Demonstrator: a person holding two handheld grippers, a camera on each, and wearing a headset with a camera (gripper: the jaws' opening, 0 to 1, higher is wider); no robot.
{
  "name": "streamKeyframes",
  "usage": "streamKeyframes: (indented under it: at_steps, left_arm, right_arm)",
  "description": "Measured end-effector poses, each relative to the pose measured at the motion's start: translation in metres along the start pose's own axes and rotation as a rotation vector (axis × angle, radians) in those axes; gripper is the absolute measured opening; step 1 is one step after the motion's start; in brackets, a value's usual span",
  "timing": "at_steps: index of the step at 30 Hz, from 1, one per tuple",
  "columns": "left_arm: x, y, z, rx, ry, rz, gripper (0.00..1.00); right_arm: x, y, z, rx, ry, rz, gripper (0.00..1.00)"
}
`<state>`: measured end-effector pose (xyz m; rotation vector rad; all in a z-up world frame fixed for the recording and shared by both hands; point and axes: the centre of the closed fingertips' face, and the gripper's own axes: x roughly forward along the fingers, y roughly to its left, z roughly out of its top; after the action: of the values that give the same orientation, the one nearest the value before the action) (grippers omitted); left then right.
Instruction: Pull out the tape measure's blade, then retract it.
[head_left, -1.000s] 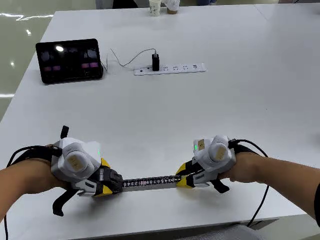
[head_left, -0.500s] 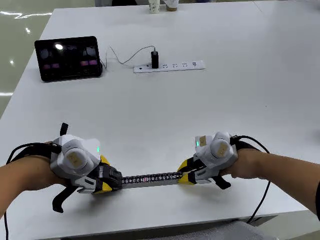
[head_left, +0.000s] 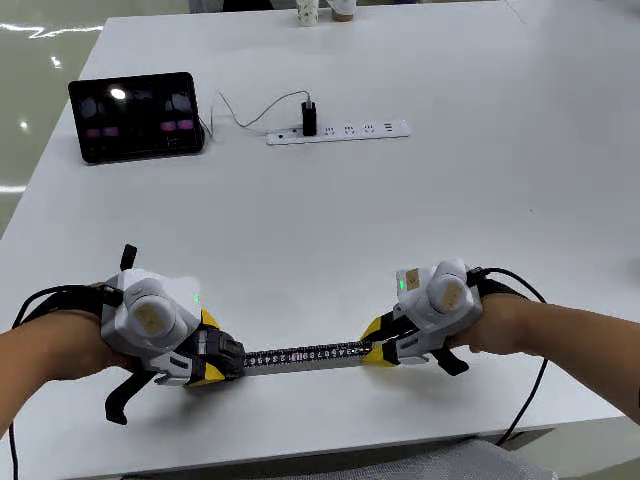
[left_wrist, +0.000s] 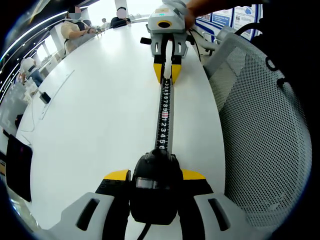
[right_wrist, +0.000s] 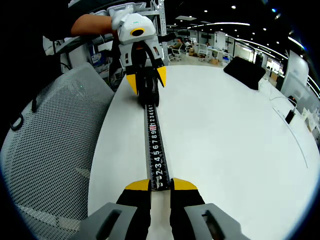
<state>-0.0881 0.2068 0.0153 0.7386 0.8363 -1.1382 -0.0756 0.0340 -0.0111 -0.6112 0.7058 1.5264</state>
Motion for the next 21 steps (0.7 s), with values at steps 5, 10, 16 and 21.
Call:
streamKeyframes:
  at_steps: [5, 10, 16, 21]
  left_arm:
    - [0.0000, 0.0004, 0.0000, 0.000, 0.000, 0.001, 0.31]
    - [-0.0001, 0.0006, 0.0003, 0.001, 0.000, 0.003, 0.31]
    - [-0.0010, 0.0005, 0.0010, 0.001, 0.000, 0.007, 0.31]
    - [-0.0008, 0.0006, 0.0013, 0.002, -0.001, 0.007, 0.31]
  right_arm:
    - [-0.0028, -0.0013, -0.0028, 0.001, 0.004, 0.001, 0.10]
    - [-0.0037, -0.0021, -0.0040, 0.002, 0.004, 0.001, 0.10]
    - [-0.0054, -0.0020, -0.0051, 0.000, 0.007, 0.001, 0.10]
    - [-0.0079, -0.0018, -0.0079, 0.004, 0.008, 0.000, 0.10]
